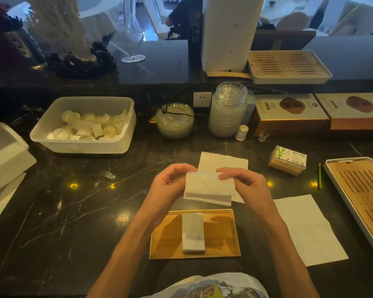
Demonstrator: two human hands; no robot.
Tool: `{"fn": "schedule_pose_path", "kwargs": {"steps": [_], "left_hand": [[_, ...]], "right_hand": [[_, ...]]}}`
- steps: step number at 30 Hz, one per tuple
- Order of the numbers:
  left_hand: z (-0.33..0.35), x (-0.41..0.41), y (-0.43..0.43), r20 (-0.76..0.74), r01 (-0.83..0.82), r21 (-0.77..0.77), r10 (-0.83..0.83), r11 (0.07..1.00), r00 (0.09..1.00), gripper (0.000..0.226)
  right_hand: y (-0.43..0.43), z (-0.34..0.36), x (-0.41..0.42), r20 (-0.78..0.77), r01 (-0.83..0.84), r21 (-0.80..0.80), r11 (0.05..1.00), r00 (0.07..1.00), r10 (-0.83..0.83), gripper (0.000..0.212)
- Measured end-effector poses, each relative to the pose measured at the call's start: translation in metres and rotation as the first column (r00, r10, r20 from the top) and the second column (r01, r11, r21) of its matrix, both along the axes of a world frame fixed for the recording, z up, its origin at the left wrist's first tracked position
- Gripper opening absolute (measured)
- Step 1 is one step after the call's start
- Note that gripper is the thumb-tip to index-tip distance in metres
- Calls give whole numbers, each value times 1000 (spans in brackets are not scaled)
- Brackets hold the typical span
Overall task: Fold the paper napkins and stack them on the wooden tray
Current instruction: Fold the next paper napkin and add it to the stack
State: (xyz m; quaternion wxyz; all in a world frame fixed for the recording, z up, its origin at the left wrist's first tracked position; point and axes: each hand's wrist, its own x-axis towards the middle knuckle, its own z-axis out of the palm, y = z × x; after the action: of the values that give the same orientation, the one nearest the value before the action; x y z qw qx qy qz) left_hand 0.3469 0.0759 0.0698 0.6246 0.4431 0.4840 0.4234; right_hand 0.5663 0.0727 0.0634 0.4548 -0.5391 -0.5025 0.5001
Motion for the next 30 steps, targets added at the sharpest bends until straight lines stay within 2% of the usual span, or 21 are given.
{"fn": "schedule_pose_path", "kwargs": {"steps": [5,11,14,16,18,20,22,25,28,30], "left_hand": [[-1,3,0,98,9,-148,6,989,995,24],[0,1,0,85,60,-141,-49,988,995,29],[-1,0,1,71,31,-133,-21,991,997,32],[-2,1,0,67,-3,-133,12,991,998,32],[-4,2,-1,75,-30,-133,40,991,996,32],[-6,3,-3,71,-53,-122,61,991,996,33],[-9,4,-4,57,-65,-109,71,992,996,33],[-13,4,-8,45,-45,-116,51,992,998,37],[-19,3,-13,14,75,-162,-74,984,997,46],[-23,4,-16,1,176,-215,-180,960,984,43]], "right_hand": [[-3,2,-2,134,-30,102,994,991,16,39],[-2,2,-2,235,-95,128,987,970,63,37],[-3,2,-2,266,-93,111,989,962,61,35],[-1,-1,-2,161,-60,63,996,986,49,29],[-2,-2,-4,-63,-57,-99,994,997,51,24],[-4,-7,-7,-165,-91,-230,969,985,53,39],[-6,-13,-10,-156,-87,-260,962,987,47,43],[-6,-19,-11,-125,22,-226,974,991,-51,42],[-3,-21,-6,-71,119,-176,977,989,-133,44],[0,-20,-4,-33,117,-142,983,992,-123,43]]}}
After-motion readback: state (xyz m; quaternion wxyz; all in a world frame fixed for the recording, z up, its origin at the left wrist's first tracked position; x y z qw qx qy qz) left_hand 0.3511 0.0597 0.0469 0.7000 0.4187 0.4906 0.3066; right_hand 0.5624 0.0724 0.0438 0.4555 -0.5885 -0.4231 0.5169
